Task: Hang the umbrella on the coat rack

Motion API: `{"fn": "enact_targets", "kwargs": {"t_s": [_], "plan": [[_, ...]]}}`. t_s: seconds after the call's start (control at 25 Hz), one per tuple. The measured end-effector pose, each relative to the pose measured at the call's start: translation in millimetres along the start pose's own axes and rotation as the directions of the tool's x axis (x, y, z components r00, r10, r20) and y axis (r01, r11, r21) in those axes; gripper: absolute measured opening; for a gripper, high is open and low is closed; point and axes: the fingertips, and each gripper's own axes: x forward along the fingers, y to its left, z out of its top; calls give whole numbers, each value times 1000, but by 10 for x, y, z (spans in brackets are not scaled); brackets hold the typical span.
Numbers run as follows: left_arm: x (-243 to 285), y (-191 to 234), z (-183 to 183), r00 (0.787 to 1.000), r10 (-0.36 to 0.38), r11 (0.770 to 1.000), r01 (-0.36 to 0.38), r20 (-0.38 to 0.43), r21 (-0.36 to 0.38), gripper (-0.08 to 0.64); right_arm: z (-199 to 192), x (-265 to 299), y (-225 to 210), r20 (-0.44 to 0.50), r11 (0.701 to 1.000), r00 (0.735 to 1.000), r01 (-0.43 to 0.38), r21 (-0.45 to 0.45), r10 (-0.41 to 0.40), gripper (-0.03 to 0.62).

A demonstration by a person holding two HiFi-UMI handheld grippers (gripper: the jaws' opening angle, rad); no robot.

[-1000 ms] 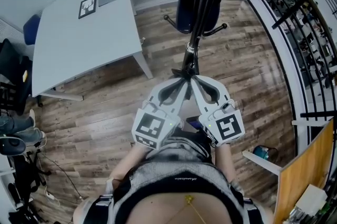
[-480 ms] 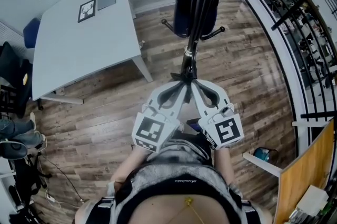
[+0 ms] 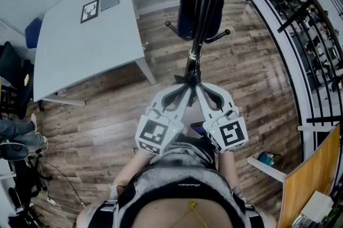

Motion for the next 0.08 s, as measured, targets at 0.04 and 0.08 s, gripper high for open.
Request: {"fn": "enact_targets", "kwargs": {"t_s": [0.04,0.08], "plan": [[0,0,2,1000,0,1000,0,0,-1,18,0,0,-5,1,1000,1000,1,-1,-1,0],[0,1,5,1000,-1,1000,1,0,-2,18,0,1,-9,1,1000,1000,2,-2,-2,0]]}}
